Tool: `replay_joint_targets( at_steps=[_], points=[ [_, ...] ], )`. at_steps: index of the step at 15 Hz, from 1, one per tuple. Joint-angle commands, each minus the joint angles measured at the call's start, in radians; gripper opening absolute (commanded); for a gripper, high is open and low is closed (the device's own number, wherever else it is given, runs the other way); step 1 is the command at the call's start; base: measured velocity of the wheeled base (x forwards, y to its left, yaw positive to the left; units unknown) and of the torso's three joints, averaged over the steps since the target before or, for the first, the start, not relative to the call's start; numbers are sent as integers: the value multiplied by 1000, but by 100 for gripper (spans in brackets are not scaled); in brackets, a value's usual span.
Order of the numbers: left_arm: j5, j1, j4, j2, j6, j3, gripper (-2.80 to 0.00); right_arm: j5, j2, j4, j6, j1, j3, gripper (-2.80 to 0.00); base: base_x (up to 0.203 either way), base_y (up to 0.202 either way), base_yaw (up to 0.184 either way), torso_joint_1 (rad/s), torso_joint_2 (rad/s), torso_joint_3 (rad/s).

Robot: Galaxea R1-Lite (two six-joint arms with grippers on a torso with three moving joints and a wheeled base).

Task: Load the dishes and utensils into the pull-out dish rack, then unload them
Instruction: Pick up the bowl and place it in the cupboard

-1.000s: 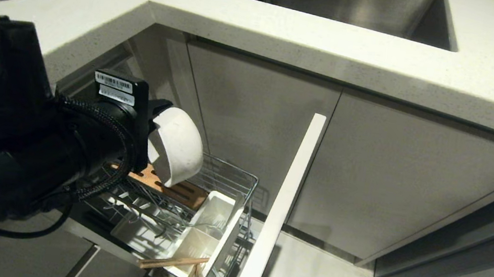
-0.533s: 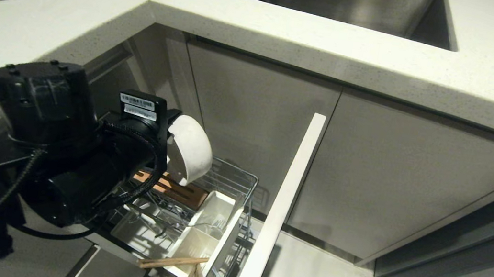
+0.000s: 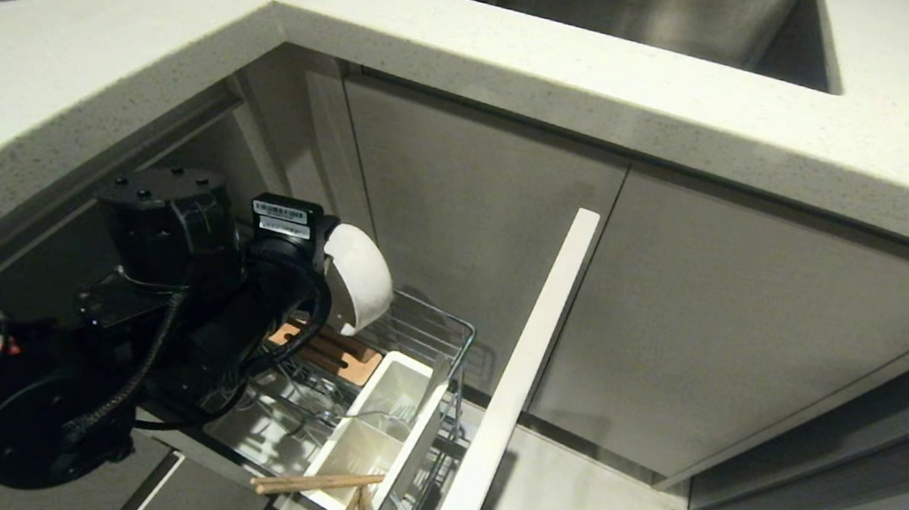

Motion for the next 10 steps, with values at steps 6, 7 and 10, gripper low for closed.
replay_joint_targets(
  at_steps=[6,7,10],
  points=[
    [-32,33,-128,87,-60,15,-280,0,1,-1,1,0,26,-280,0,0,0,0,0,0],
    [-37,35,-140,86,-67,21,-280,0,1,-1,0,0,26,-280,0,0,0,0,0,0],
    [-39,47,-182,91,-73,31,-280,0,1,-1,0,0,26,-280,0,0,0,0,0,0]
  ],
)
